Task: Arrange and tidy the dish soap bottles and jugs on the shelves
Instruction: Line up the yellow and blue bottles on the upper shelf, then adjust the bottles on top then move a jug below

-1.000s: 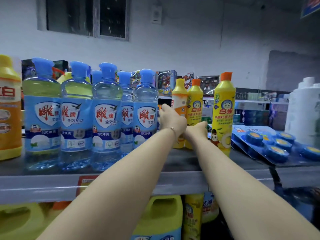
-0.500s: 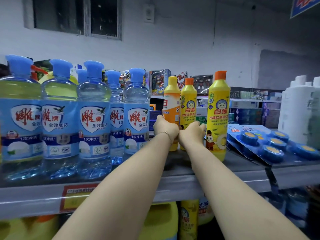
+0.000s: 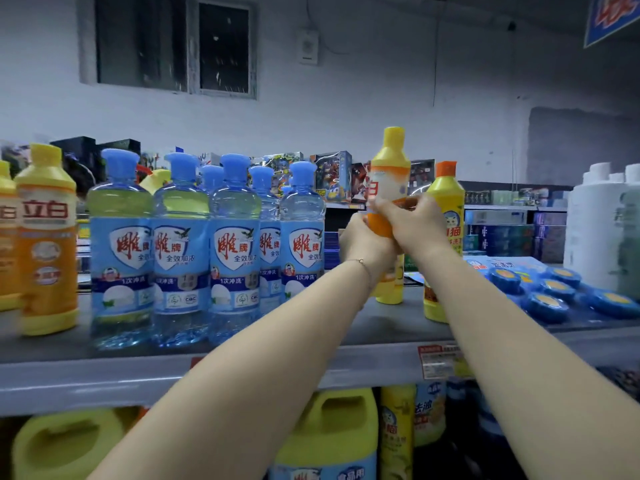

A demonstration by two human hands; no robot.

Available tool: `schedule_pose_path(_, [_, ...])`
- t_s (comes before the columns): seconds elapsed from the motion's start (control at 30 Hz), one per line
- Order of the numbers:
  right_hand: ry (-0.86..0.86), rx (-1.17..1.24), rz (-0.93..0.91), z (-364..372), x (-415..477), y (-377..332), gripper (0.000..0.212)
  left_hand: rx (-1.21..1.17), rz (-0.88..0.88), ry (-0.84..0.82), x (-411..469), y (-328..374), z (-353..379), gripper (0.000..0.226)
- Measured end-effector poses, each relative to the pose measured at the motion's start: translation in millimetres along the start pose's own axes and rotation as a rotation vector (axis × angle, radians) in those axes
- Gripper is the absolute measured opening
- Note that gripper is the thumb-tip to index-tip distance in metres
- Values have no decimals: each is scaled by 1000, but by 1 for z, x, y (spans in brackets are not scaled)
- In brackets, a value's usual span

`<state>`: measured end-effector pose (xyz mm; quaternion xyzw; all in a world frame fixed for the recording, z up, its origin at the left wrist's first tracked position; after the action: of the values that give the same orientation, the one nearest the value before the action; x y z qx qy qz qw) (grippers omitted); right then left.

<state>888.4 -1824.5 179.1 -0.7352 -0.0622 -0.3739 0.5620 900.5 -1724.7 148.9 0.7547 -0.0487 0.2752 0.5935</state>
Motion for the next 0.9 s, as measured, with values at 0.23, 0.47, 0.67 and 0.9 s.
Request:
schedule_pose_path(0.23, [126,-100,-107,-25,-31,-49,66,87,193,-23,-45,30,-34,69])
schedule_pose_path(0.47, [-137,275,-67,10,-87,-96,26,89,253,-93,-88,39,-137,56])
schedule_pose_path(0.67, [-298,472,-51,87,-147,-140,14,296,385,44,-113,23,-267,58])
schedule_pose_path(0.9, [-340,562,-89,202,-212,-195,16,717,508,239,-124,-23,-410,63])
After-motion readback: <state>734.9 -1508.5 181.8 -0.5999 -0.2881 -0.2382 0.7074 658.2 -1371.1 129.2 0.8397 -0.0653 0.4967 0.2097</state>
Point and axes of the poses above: each hand's wrist, its own x-axis towards the middle knuckle, its own z-axis out of the palm, y = z × x, the point moved 5 cm from there along x, towards the middle knuckle, and after that the axes turned 2 degrees about y, right-handed, at the moved point
